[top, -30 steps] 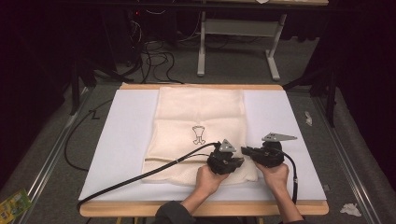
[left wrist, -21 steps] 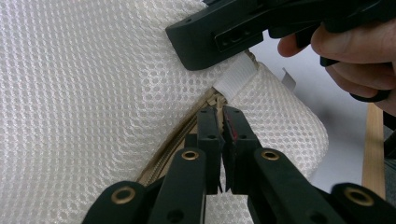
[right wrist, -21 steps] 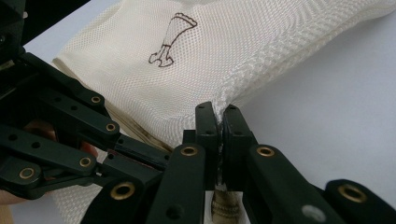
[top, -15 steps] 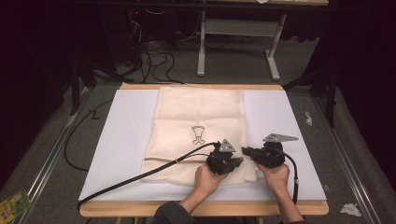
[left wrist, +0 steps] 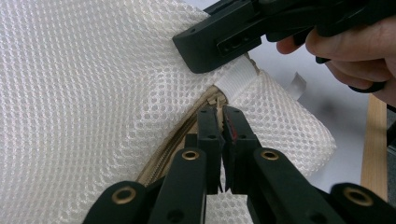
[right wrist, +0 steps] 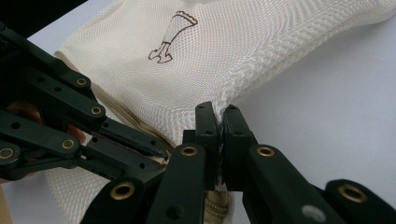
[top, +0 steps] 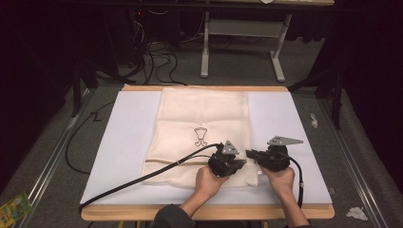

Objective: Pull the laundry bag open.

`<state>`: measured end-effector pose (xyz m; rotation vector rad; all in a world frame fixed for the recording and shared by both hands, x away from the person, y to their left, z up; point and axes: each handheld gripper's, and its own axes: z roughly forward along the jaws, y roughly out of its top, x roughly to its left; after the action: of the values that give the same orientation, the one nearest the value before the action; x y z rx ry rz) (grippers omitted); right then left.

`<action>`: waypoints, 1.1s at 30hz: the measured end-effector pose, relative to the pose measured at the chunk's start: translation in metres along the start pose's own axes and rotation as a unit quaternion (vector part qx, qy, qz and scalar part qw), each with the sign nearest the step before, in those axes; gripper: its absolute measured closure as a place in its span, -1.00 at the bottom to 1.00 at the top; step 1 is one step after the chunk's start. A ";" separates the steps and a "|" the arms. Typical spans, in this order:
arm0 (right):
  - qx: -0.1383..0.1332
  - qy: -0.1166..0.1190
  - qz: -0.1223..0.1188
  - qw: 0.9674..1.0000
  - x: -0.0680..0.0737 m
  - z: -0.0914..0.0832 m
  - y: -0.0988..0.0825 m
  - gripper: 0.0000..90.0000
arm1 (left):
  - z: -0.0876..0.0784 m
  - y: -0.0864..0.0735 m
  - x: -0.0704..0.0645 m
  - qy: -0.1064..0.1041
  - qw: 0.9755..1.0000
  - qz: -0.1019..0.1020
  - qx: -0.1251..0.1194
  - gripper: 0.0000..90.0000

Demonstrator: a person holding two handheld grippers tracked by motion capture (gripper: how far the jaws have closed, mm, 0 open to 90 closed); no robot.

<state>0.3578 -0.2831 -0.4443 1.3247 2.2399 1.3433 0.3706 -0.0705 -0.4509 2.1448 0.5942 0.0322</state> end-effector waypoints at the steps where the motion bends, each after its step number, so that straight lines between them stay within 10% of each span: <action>1: 0.000 0.000 -0.001 1.000 0.000 0.000 0.000 0.97 | 0.000 0.000 0.000 0.000 1.000 -0.002 0.000 0.93; 33: -0.002 0.000 -0.008 1.000 0.002 0.000 0.000 0.97 | -0.007 -0.003 0.004 0.026 0.999 0.002 0.019 0.94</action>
<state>0.3562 -0.2820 -0.4440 1.3028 2.2414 1.3436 0.3705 -0.0616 -0.4498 2.1865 0.6255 0.0784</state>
